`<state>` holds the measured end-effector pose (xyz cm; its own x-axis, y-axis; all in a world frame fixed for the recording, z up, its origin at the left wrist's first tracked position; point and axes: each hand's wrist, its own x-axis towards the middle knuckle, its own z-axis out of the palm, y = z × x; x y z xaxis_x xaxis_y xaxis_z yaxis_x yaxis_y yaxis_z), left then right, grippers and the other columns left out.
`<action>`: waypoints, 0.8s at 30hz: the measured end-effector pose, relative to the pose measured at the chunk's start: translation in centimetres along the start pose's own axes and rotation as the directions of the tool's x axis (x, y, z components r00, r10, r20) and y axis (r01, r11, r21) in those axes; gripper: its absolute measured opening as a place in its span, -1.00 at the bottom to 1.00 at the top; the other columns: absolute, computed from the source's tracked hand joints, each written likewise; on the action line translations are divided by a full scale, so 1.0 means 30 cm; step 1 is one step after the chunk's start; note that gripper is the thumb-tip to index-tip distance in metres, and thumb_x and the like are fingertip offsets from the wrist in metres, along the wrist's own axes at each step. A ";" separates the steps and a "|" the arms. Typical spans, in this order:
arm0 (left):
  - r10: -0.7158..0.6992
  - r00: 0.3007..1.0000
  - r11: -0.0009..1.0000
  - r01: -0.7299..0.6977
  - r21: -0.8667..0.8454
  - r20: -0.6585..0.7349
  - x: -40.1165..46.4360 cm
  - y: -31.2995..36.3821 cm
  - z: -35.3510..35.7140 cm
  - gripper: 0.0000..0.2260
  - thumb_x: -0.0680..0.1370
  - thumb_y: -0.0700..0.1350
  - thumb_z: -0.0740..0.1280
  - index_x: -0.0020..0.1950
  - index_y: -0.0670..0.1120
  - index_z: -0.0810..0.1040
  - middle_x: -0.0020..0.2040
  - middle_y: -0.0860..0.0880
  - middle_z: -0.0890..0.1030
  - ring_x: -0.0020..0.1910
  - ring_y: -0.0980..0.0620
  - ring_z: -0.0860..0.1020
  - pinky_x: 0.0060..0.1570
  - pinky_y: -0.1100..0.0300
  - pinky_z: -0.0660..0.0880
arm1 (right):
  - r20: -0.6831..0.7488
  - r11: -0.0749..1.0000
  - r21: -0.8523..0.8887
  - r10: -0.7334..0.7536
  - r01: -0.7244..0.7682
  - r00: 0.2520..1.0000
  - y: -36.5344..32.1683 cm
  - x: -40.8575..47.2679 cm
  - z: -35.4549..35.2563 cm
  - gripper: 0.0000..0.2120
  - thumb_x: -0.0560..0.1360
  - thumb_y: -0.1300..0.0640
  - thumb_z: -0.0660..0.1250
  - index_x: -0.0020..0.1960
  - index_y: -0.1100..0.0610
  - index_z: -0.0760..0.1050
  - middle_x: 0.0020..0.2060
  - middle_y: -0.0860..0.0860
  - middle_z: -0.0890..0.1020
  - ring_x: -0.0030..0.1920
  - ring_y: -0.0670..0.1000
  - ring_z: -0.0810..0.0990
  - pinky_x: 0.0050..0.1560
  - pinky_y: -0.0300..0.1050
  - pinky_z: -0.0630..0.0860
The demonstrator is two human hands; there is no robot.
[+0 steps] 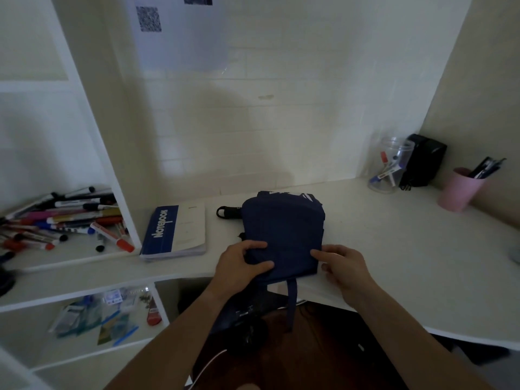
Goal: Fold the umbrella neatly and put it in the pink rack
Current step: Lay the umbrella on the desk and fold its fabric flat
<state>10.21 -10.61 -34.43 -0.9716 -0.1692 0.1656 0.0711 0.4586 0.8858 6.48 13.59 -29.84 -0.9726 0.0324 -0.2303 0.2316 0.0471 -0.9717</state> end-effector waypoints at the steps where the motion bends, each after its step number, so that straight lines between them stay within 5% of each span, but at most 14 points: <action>1: -0.001 1.000 1.000 0.001 0.003 -0.003 -0.001 0.001 0.001 -0.45 0.26 0.26 0.56 0.22 0.16 0.65 0.18 0.12 0.66 0.13 0.14 0.64 0.17 0.06 0.63 | 0.014 1.000 0.012 0.027 -0.028 1.000 0.004 -0.001 -0.005 -0.73 0.39 0.18 0.57 0.04 0.22 0.63 -0.13 0.11 0.69 -0.30 0.00 0.55 -0.36 -0.18 0.47; 6: 0.011 1.000 1.000 -0.011 -0.011 -0.006 -0.006 0.014 -0.012 -0.64 0.48 0.08 0.53 0.25 0.04 0.65 0.20 0.10 0.63 0.17 0.13 0.61 0.16 0.19 0.60 | -0.002 0.979 -0.204 -0.002 0.002 1.000 0.007 -0.004 0.001 -0.63 0.38 0.14 0.59 0.09 0.20 0.55 -0.21 0.11 0.72 -0.33 0.02 0.66 -0.18 -0.06 0.64; 9: 0.041 0.999 0.999 -0.041 0.036 0.001 -0.016 0.008 -0.021 -0.74 0.57 0.02 0.45 0.24 0.04 0.66 0.19 0.10 0.65 0.19 0.12 0.61 0.17 0.21 0.59 | -0.020 0.815 -0.567 -0.159 0.120 0.987 -0.017 -0.025 0.014 -0.60 0.39 -0.05 0.54 0.08 0.07 0.45 -0.23 -0.04 0.66 -0.16 0.01 0.62 -0.11 -0.04 0.55; 11: 0.059 0.998 0.994 -0.061 0.094 0.015 -0.021 0.005 -0.025 -0.71 0.54 0.03 0.48 0.26 0.09 0.64 0.20 0.11 0.65 0.18 0.15 0.61 0.21 0.13 0.59 | 0.001 0.600 -0.714 -0.516 0.362 0.857 -0.040 -0.041 0.034 -0.69 0.47 -0.08 0.44 0.10 -0.01 0.43 -0.18 -0.08 0.60 -0.12 -0.01 0.57 -0.14 -0.12 0.45; 13: 0.060 0.998 0.990 -0.063 0.130 0.029 -0.020 0.003 -0.027 -0.67 0.51 0.05 0.50 0.27 0.11 0.62 0.22 0.10 0.65 0.18 0.14 0.61 0.21 0.09 0.59 | 0.212 0.332 -0.701 -0.747 0.631 0.630 -0.060 -0.037 0.063 -0.80 0.54 0.03 0.35 0.15 0.00 0.49 -0.04 -0.05 0.59 -0.02 0.00 0.53 -0.04 -0.13 0.46; 15: 0.056 0.997 0.986 -0.063 0.154 0.049 -0.021 0.008 -0.029 -0.64 0.50 0.05 0.51 0.29 0.10 0.61 0.23 0.07 0.64 0.18 0.12 0.62 0.20 0.09 0.59 | 0.498 0.121 -0.672 -0.656 0.731 0.567 -0.046 0.004 0.079 -0.73 0.58 0.02 0.26 0.26 0.01 0.51 0.17 -0.02 0.57 0.18 0.04 0.49 0.20 -0.07 0.47; 18: 0.079 0.996 0.964 -0.086 0.250 0.039 -0.029 0.007 -0.036 -0.57 0.44 0.16 0.51 0.29 0.14 0.59 0.18 0.07 0.60 0.19 0.07 0.56 0.24 0.06 0.54 | 0.672 -0.045 -0.703 -0.372 0.710 0.641 0.020 0.063 0.055 -0.42 0.59 -0.26 -0.06 0.52 -0.07 0.29 0.55 0.00 0.29 0.55 0.10 0.22 0.56 0.02 0.14; 21: 0.130 0.991 0.869 -0.128 0.478 0.029 -0.051 0.001 -0.046 -0.45 0.38 0.35 0.41 0.28 0.12 0.60 0.13 0.03 0.51 0.18 -0.01 0.43 0.25 0.06 0.41 | 0.699 -0.083 -0.705 -0.247 0.704 0.671 0.065 0.076 0.015 -0.29 0.51 -0.37 -0.31 0.61 -0.18 -0.04 0.62 -0.14 -0.10 0.61 -0.07 -0.16 0.56 -0.10 -0.22; 24: 0.251 0.967 0.811 -0.189 0.553 -0.039 -0.052 -0.004 -0.061 -0.43 0.38 0.41 0.30 0.22 0.09 0.63 0.17 0.01 0.35 0.22 0.01 0.34 0.27 0.13 0.36 | 0.697 -0.064 -0.712 -0.193 0.700 0.691 0.078 0.069 0.018 -0.29 0.47 -0.35 -0.39 0.60 -0.21 -0.16 0.59 -0.15 -0.22 0.58 -0.13 -0.27 0.60 -0.08 -0.22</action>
<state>12.13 -12.01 -34.01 -0.9130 -0.0822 0.3995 0.1160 0.8868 0.4475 4.99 13.25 -32.63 -0.7310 -0.6823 -0.0084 -0.6806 0.7301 -0.0612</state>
